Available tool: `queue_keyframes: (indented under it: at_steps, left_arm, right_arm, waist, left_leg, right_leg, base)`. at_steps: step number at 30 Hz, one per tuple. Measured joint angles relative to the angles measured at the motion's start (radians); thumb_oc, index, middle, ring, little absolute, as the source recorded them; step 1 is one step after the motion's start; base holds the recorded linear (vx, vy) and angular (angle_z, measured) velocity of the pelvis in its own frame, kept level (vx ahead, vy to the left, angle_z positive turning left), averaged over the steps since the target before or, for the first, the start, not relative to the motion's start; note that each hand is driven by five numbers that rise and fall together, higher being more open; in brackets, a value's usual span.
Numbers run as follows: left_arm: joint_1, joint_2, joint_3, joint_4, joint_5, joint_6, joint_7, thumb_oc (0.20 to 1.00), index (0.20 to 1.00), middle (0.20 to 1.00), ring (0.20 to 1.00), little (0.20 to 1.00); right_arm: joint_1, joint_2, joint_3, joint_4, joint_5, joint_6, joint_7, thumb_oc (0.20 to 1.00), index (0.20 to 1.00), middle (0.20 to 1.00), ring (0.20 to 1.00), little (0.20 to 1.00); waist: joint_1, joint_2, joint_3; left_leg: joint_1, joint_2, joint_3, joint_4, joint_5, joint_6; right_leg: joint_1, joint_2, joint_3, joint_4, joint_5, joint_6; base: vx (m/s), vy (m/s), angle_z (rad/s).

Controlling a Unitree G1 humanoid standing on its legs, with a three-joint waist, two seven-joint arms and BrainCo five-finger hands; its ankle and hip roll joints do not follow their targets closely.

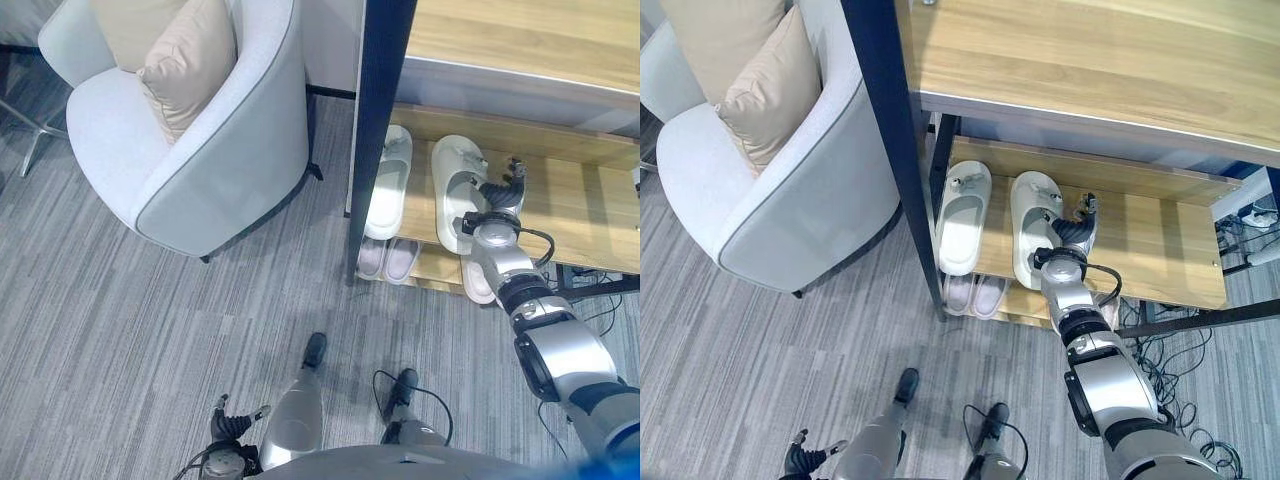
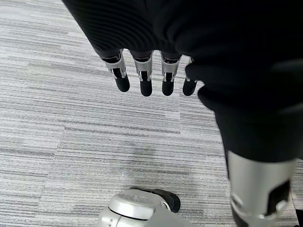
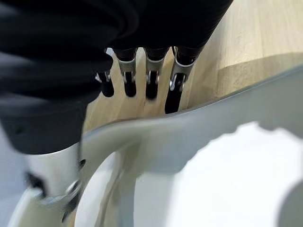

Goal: Arrange the slippers neatly on the shoe rack.

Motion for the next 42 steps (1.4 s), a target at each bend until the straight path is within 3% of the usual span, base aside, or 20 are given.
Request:
queue_keyframes:
  at_steps: [5,8,11,13,19,29,42]
  left_arm:
    - [-0.022,0.009,-0.024,-0.004,0.000,0.003,0.001,1.000,1.000,1.000,1.000,1.000]
    - [-0.021,0.008,-0.023,0.008,0.001,0.018,0.001,1.000,1.000,1.000,1.000,1.000]
    - [-0.020,0.005,-0.012,0.018,0.001,0.018,0.002,1.000,1.000,1.000,1.000,1.000]
    - [0.011,-0.002,0.049,0.009,0.000,0.020,0.003,1.000,1.000,1.000,1.000,1.000]
    - [0.035,-0.013,0.061,0.010,0.002,0.027,0.005,1.000,1.000,1.000,1.000,1.000]
    - [0.042,-0.025,0.053,0.006,0.005,0.026,0.003,1.000,1.000,1.000,1.000,1.000]
    - [0.005,-0.024,0.053,0.009,0.013,0.027,0.003,1.000,1.000,1.000,1.000,1.000]
  right_arm:
    - [0.001,0.019,0.002,-0.019,0.000,0.005,-0.003,1.000,1.000,1.000,1.000,1.000]
    - [0.029,0.072,0.017,-0.135,0.000,0.003,-0.009,1.000,1.000,1.000,1.000,1.000]
    - [0.173,0.086,0.023,-0.279,0.005,-0.009,-0.005,1.000,1.000,1.000,1.000,1.000]
    - [0.360,0.084,0.017,-0.401,0.010,-0.039,0.019,1.000,1.000,1.000,1.000,1.000]
    - [0.530,0.078,-0.086,-0.483,0.010,-0.079,0.031,1.000,1.000,1.000,1.000,1.000]
    - [0.412,0.093,0.092,-0.436,-0.014,-0.084,0.110,1.000,1.000,1.000,1.000,1.000]
    - [0.379,0.127,0.129,-0.441,-0.041,-0.082,0.114,1.000,1.000,1.000,1.000,1.000]
  waist:
    - [-0.006,-0.011,0.004]
    - [-0.030,-0.012,0.003]
    - [-0.031,-0.016,0.001]
    - [-0.032,-0.018,-0.001]
    - [-0.045,0.036,-0.039]
    - [-0.026,0.037,-0.039]
    - [-0.030,0.027,-0.014]
  left_leg:
    - [0.006,0.000,0.002,-0.001,0.000,0.000]
    - [0.011,0.001,0.005,-0.001,0.000,0.000]
    - [0.021,0.001,0.008,-0.002,0.000,0.000]
    - [0.045,0.001,0.019,-0.013,0.000,0.000]
    - [0.051,0.001,0.026,-0.016,0.003,0.002]
    - [0.049,0.002,0.017,-0.018,0.005,0.002]
    - [0.049,0.002,0.001,-0.019,0.003,-0.002]
  right_leg:
    - [0.004,0.000,0.002,0.000,0.000,0.000]
    - [0.008,0.000,0.005,0.000,0.000,0.000]
    - [0.018,0.001,0.011,0.000,0.000,0.000]
    - [0.028,-0.002,0.019,0.000,-0.001,0.001]
    - [0.031,-0.003,0.022,0.000,0.000,0.001]
    - [0.033,-0.001,0.013,-0.002,0.000,0.002]
    - [0.040,0.000,-0.001,-0.004,-0.004,0.003]
  base:
    - [0.00,0.001,-0.01]
    - [0.00,0.000,0.00]
    - [0.00,0.000,0.00]
    - [0.01,-0.010,-0.13]
    - [0.00,-0.001,-0.03]
    - [-0.01,-0.002,0.01]
    - [0.00,0.000,0.02]
